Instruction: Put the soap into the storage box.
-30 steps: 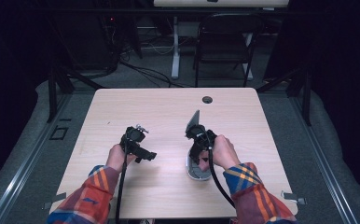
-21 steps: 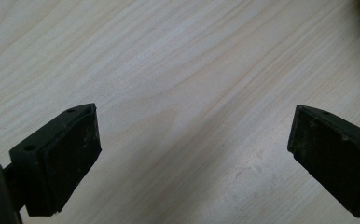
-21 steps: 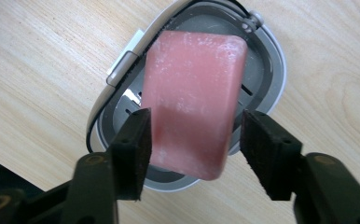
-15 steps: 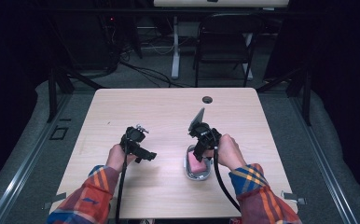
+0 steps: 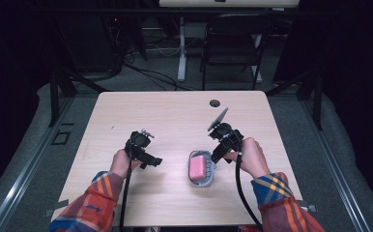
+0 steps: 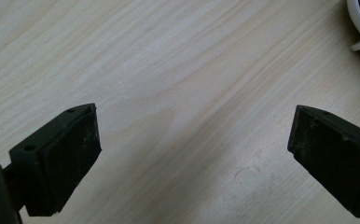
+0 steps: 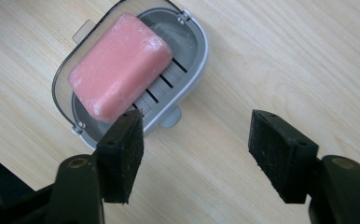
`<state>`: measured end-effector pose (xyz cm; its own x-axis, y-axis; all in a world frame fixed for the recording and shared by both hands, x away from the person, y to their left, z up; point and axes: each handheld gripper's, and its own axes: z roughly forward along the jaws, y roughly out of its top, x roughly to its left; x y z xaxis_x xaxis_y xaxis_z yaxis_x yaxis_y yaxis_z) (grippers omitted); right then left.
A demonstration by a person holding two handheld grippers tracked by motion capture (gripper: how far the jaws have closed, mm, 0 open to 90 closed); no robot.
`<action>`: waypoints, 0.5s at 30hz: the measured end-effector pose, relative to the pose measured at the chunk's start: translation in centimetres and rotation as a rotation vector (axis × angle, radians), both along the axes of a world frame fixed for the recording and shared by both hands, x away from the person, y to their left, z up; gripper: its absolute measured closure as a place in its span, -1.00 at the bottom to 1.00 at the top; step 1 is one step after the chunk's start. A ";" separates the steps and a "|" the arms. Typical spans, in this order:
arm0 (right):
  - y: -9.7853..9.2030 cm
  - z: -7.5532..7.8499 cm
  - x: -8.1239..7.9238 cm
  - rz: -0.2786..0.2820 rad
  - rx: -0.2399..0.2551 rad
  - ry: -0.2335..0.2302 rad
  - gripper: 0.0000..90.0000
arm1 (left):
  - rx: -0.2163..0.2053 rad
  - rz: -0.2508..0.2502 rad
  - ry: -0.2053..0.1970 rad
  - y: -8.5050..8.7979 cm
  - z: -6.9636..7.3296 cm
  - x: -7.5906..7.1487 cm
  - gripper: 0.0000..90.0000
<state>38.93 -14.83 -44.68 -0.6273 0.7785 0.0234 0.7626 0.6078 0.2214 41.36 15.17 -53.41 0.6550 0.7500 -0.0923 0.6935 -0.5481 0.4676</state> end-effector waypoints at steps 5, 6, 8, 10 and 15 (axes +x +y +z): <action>-1.8 0.5 -0.7 -0.004 0.022 -0.037 -0.57 | 0.000 0.000 -0.001 0.0 0.0 0.0 -0.95; -2.2 0.5 -0.9 -0.014 0.031 -0.045 -0.65 | 0.000 0.000 0.000 0.0 0.0 0.0 -0.95; -3.0 0.6 -1.2 -0.002 0.024 -0.054 -0.69 | 0.000 -0.001 0.000 0.0 0.0 0.0 -0.95; -3.8 0.6 -1.5 -0.009 0.018 -0.061 -0.78 | 0.000 0.000 0.000 0.0 0.0 0.0 -0.95; -6.0 0.2 -2.0 -0.047 0.020 -0.066 -0.93 | 0.000 0.000 0.000 0.0 0.0 0.0 -0.95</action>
